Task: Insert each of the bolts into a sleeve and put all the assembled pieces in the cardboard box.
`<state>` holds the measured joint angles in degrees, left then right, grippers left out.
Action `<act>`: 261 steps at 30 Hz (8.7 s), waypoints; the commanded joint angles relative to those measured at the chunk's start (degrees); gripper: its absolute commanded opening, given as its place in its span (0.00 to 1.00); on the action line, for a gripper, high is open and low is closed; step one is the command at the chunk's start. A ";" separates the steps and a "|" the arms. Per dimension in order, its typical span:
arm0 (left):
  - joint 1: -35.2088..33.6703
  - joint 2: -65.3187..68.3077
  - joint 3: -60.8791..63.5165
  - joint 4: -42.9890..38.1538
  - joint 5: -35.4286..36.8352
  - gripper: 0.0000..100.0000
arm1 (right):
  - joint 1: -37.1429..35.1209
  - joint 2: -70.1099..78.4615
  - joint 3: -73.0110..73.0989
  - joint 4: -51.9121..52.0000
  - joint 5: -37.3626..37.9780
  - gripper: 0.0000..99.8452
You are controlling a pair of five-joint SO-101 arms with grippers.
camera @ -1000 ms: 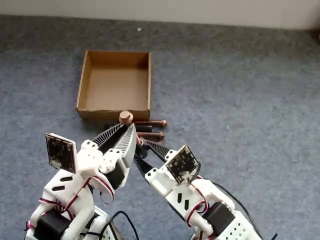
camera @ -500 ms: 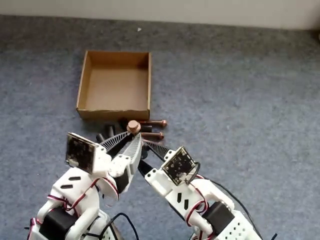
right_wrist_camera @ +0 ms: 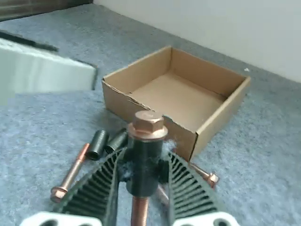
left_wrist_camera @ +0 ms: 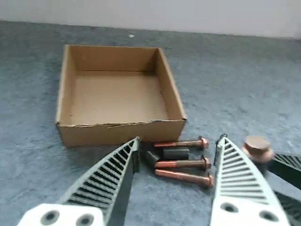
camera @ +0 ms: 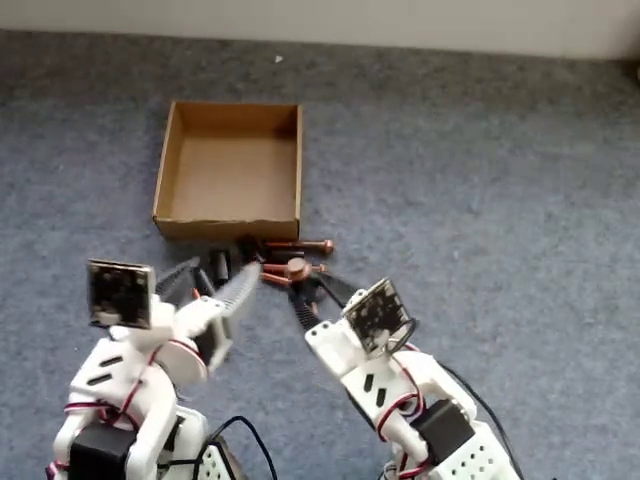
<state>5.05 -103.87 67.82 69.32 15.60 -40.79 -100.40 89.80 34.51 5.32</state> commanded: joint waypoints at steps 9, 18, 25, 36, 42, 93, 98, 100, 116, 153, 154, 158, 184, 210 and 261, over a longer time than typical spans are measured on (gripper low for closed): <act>-25.54 0.04 14.37 0.53 -0.44 0.27 | 3.74 11.56 -17.27 0.92 -1.05 0.00; -25.71 0.04 15.69 0.62 -0.44 0.27 | 3.74 50.95 -35.03 -23.08 -1.23 0.00; -25.71 0.04 15.69 0.79 -0.44 0.27 | 3.65 79.16 -46.29 -41.19 -1.23 0.00; -25.89 0.04 15.69 0.88 -0.53 0.27 | 5.05 104.48 -59.91 -45.05 -1.32 0.01; -25.89 0.04 15.69 0.88 -0.53 0.27 | 6.02 105.19 -60.44 -37.32 -1.32 0.06; -25.98 0.04 15.69 0.88 -0.53 0.27 | -4.97 137.10 -107.47 28.26 -1.23 0.04; -25.98 0.04 15.78 0.88 -0.53 0.27 | -5.05 137.19 -113.01 34.51 -1.23 0.00; -25.98 0.04 15.78 0.88 -0.53 0.27 | -5.05 137.19 -117.49 38.99 -1.23 0.00; -25.80 0.04 16.75 0.44 -0.62 0.27 | -3.30 131.47 -151.43 66.77 -3.69 0.00; -7.16 0.84 2.68 0.53 -27.34 0.24 | 24.84 52.97 -30.90 18.07 -3.96 0.00; -6.11 1.80 1.54 1.14 -27.87 0.24 | 25.54 52.97 -29.58 15.96 -4.84 0.00; -2.68 13.32 -4.88 1.76 -30.07 0.24 | 28.88 52.97 -26.15 9.71 -9.23 0.00; 17.63 90.33 -38.46 -1.58 -65.85 0.24 | 44.97 52.79 -25.36 3.38 -14.15 0.00; 20.35 120.75 -55.52 -5.63 -65.93 0.23 | 45.05 52.79 -25.36 3.38 -14.07 0.00; 20.26 45.76 -29.49 -1.76 -23.65 0.01 | 24.22 14.37 -21.41 14.64 -9.67 0.00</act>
<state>25.36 -48.48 36.00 71.25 -13.32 -12.66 -84.48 68.79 49.10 -4.97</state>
